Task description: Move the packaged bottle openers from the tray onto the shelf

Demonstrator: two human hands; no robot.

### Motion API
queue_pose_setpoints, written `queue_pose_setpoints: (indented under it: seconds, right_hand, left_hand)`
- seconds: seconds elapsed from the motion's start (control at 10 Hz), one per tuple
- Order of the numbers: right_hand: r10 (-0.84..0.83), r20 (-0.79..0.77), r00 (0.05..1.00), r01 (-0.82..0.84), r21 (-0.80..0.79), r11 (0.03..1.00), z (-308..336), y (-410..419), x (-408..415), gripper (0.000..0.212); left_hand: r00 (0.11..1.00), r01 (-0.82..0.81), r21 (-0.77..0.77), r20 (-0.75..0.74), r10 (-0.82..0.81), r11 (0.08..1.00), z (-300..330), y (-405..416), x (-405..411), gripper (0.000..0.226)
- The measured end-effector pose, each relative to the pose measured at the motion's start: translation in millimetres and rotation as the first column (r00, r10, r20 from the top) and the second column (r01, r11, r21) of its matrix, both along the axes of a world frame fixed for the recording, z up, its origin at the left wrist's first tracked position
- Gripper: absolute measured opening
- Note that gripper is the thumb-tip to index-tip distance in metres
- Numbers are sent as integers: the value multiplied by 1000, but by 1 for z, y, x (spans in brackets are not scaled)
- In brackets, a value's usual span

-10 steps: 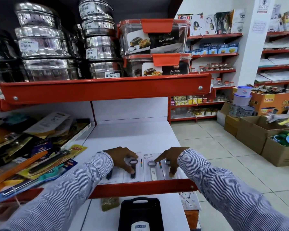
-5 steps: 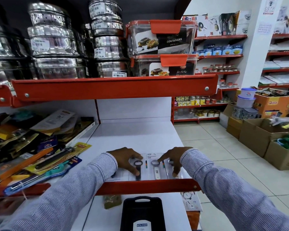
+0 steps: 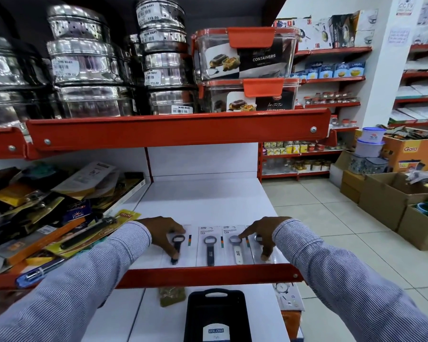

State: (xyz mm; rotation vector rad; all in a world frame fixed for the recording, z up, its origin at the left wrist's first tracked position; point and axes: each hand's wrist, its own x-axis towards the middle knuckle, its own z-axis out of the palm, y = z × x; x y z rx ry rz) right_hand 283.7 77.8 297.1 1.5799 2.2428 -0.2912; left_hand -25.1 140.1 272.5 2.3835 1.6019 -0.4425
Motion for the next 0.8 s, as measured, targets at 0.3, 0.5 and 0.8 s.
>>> queue_pose_setpoints:
  seconds: [0.3,0.5,0.8]
  right_hand:
    - [-53,27,998,55,-42,998,-9,10,-2,89]
    - [-36,64,997,39,-48,998,-6,8,-4,89]
    - [-85,20,996,85,8,996,2,-5,-12,95]
  left_hand:
    - [998,46,-8,42,-46,999,2,-12,16,92]
    - [999,29,-13,37,-28,1000,4,-16,18,93]
    - [996,-5,60,88,0,998,10,-34,25,90]
